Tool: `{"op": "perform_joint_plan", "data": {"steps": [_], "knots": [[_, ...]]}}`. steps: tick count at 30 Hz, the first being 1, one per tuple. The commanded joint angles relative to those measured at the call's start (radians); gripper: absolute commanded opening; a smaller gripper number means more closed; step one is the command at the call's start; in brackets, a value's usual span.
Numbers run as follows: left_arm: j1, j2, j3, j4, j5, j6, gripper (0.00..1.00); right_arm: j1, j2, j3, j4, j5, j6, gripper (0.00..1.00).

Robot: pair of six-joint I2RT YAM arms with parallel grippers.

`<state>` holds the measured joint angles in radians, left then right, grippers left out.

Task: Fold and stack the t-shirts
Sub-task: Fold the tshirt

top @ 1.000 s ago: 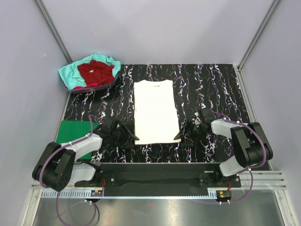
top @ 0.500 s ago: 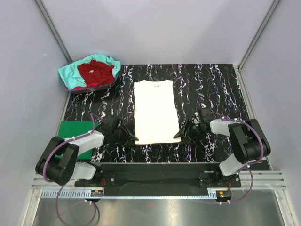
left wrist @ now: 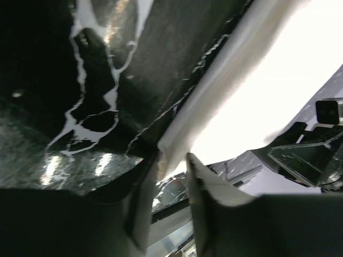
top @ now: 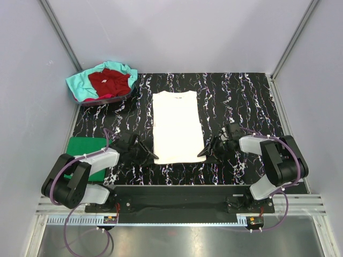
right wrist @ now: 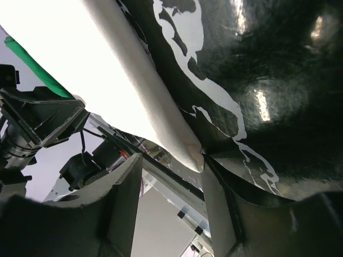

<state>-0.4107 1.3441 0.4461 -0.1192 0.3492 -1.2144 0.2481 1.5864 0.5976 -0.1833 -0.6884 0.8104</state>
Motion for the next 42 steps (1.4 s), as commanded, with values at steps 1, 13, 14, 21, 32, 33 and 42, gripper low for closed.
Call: {"op": "perform_joint_plan", "data": {"steps": [1,13,14,21,32,33,42], "knots": [[0.000,0.030,-0.003,-0.046,-0.099,0.029,0.41,-0.001,0.003,-0.038,-0.048,0.219,-0.059,0.56],[0.000,0.078,0.013,-0.014,-0.076,0.053,0.14,-0.006,0.079,-0.015,-0.018,0.214,-0.070,0.51],[0.000,0.079,0.013,-0.014,-0.073,0.058,0.11,-0.006,0.086,-0.013,-0.015,0.216,-0.070,0.49],[0.000,0.058,0.028,-0.033,-0.072,0.104,0.00,-0.007,0.115,-0.018,0.021,0.213,-0.117,0.06],[-0.033,-0.136,0.092,-0.227,-0.104,0.272,0.00,0.020,-0.109,-0.050,-0.096,0.124,-0.188,0.00],[-0.042,-0.160,0.092,-0.264,-0.114,0.279,0.00,0.052,-0.127,-0.047,-0.137,0.127,-0.180,0.00],[-0.160,-0.443,0.014,-0.407,-0.139,0.194,0.00,0.155,-0.433,-0.101,-0.319,0.133,-0.082,0.00]]}}
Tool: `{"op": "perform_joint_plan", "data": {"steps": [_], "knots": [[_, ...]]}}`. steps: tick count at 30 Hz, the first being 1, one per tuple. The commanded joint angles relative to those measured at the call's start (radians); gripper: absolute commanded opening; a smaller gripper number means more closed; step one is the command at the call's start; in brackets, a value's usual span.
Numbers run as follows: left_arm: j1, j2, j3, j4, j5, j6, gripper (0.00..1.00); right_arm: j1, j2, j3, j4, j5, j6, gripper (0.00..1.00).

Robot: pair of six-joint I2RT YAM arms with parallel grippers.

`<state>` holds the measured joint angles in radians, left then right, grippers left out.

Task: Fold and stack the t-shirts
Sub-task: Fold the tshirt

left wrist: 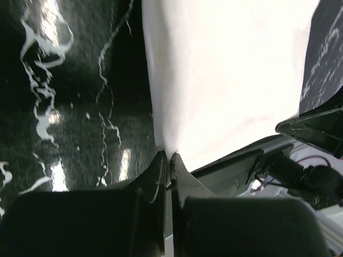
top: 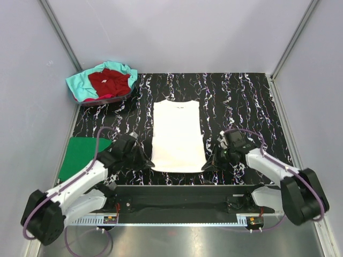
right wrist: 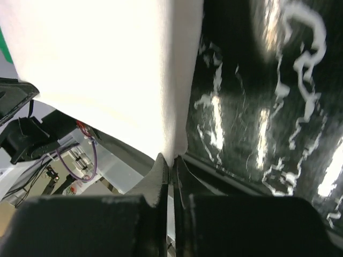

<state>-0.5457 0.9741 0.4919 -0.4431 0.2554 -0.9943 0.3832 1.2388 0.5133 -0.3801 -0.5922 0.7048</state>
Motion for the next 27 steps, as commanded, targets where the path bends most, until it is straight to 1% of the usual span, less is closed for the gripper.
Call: {"op": "perform_joint_plan", "data": {"steps": [1,2,5,7,12,16,18,21,27], "knots": [[-0.051,-0.122,-0.041,-0.089,-0.044,-0.061,0.00,0.034,-0.113,-0.021,-0.143,0.038,0.028,0.00],[-0.065,-0.147,-0.049,-0.103,-0.042,-0.078,0.00,0.040,-0.161,-0.025,-0.161,0.040,0.032,0.00],[-0.123,-0.238,-0.058,-0.163,-0.067,-0.135,0.00,0.065,-0.243,-0.025,-0.241,0.032,0.035,0.00],[-0.154,-0.294,-0.053,-0.198,-0.079,-0.162,0.00,0.074,-0.274,-0.025,-0.301,0.022,0.035,0.00],[-0.189,-0.409,-0.052,-0.308,-0.100,-0.225,0.00,0.100,-0.412,-0.055,-0.416,-0.004,0.062,0.00],[-0.211,-0.489,-0.046,-0.393,-0.111,-0.260,0.00,0.102,-0.453,-0.025,-0.493,-0.015,0.047,0.00],[-0.214,-0.502,-0.046,-0.424,-0.110,-0.264,0.00,0.100,-0.460,-0.016,-0.513,-0.023,0.042,0.00],[-0.214,-0.506,-0.041,-0.425,-0.091,-0.273,0.00,0.100,-0.463,0.005,-0.523,-0.037,0.047,0.00],[-0.214,-0.424,0.037,-0.411,-0.099,-0.267,0.00,0.100,-0.401,0.102,-0.507,-0.050,0.058,0.00]]}}
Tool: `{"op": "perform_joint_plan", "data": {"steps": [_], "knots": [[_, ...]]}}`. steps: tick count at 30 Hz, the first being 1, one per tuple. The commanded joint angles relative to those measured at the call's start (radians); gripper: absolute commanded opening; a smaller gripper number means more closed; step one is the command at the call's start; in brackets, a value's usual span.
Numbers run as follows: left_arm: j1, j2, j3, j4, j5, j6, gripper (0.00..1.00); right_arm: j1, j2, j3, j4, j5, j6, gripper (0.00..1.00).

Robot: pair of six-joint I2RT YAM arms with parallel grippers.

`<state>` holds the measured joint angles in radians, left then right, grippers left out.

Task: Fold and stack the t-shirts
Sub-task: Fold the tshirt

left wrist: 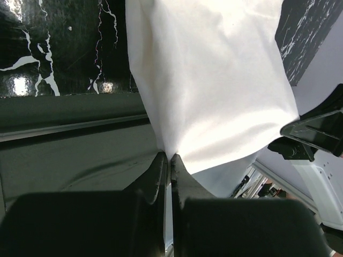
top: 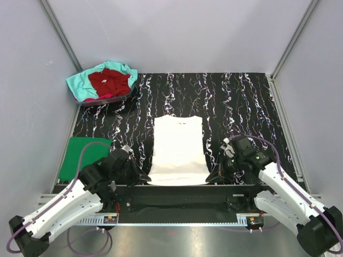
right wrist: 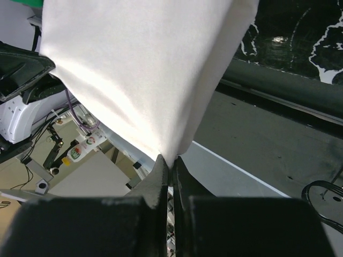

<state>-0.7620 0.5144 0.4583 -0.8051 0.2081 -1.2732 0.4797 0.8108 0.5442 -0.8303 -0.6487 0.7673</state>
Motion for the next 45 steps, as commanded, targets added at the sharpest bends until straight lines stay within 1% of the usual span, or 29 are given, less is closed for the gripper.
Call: {"op": "perform_joint_plan", "data": {"steps": [1,6,8,12,14,15,19,21,23,28,35,36,40,45], "knots": [[0.003,0.061,0.094,-0.052,-0.052,0.014,0.00,0.003,0.040,0.085,-0.053,-0.002,-0.006,0.00],[0.015,0.114,0.167,-0.060,-0.065,0.014,0.00,0.005,0.135,0.174,-0.069,-0.006,-0.042,0.00],[0.036,0.170,0.210,-0.052,-0.044,0.049,0.00,0.005,0.180,0.215,-0.076,-0.008,-0.060,0.00],[0.124,0.294,0.276,-0.040,-0.001,0.142,0.00,-0.001,0.255,0.279,-0.086,-0.005,-0.095,0.00],[0.159,0.323,0.289,-0.010,0.034,0.169,0.00,-0.010,0.298,0.304,-0.076,-0.018,-0.103,0.00],[0.196,0.338,0.299,0.000,0.049,0.179,0.00,-0.016,0.310,0.312,-0.063,-0.026,-0.106,0.00],[0.266,0.438,0.364,0.021,0.091,0.259,0.00,-0.056,0.392,0.365,-0.047,-0.069,-0.126,0.00],[0.295,0.476,0.393,0.030,0.108,0.285,0.00,-0.098,0.436,0.381,-0.030,-0.118,-0.137,0.00],[0.314,0.530,0.436,0.037,0.126,0.316,0.00,-0.139,0.478,0.401,-0.024,-0.173,-0.138,0.00],[0.365,0.653,0.516,0.060,0.160,0.373,0.00,-0.203,0.571,0.474,-0.029,-0.239,-0.164,0.00],[0.428,0.809,0.635,0.110,0.204,0.408,0.00,-0.231,0.731,0.562,0.020,-0.341,-0.149,0.00],[0.440,0.849,0.663,0.116,0.214,0.416,0.00,-0.237,0.748,0.574,0.023,-0.347,-0.145,0.00],[0.461,0.927,0.723,0.141,0.237,0.431,0.00,-0.263,0.832,0.651,0.025,-0.358,-0.140,0.00],[0.483,1.028,0.802,0.172,0.261,0.425,0.00,-0.300,0.907,0.695,0.080,-0.408,-0.094,0.00]]}}
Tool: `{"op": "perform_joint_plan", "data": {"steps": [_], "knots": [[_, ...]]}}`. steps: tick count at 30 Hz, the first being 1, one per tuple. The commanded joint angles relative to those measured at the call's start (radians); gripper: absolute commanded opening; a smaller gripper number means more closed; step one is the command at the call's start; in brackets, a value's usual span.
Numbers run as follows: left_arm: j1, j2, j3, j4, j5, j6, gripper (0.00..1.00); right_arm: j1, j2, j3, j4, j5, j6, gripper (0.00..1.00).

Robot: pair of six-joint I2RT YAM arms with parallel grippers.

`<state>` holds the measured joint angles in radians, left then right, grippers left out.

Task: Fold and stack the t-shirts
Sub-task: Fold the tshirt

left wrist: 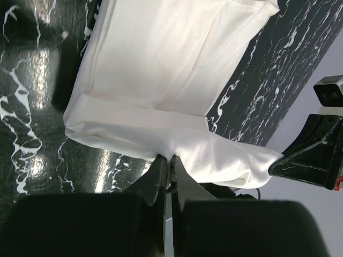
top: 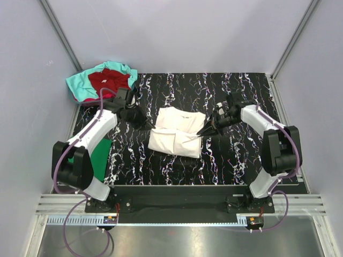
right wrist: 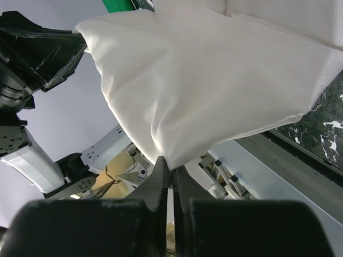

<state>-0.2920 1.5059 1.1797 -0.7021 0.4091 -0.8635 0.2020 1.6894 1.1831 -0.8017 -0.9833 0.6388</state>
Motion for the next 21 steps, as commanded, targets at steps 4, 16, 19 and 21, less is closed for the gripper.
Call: {"op": "perform_joint_plan", "data": {"steps": [4,16,19,21], "knots": [[0.017,0.106,0.167,0.069,0.069,0.014,0.00,-0.044,0.107,0.122,0.055,-0.087,0.047,0.00],[0.028,0.165,0.246,0.015,0.085,0.038,0.00,-0.061,0.153,0.185,-0.010,-0.068,0.003,0.00],[0.028,0.085,0.132,0.013,0.080,0.029,0.00,-0.059,0.095,0.121,-0.033,-0.043,-0.017,0.00],[0.028,0.010,0.069,0.007,0.073,0.029,0.00,-0.047,0.060,0.076,-0.034,-0.034,-0.019,0.00]]}}
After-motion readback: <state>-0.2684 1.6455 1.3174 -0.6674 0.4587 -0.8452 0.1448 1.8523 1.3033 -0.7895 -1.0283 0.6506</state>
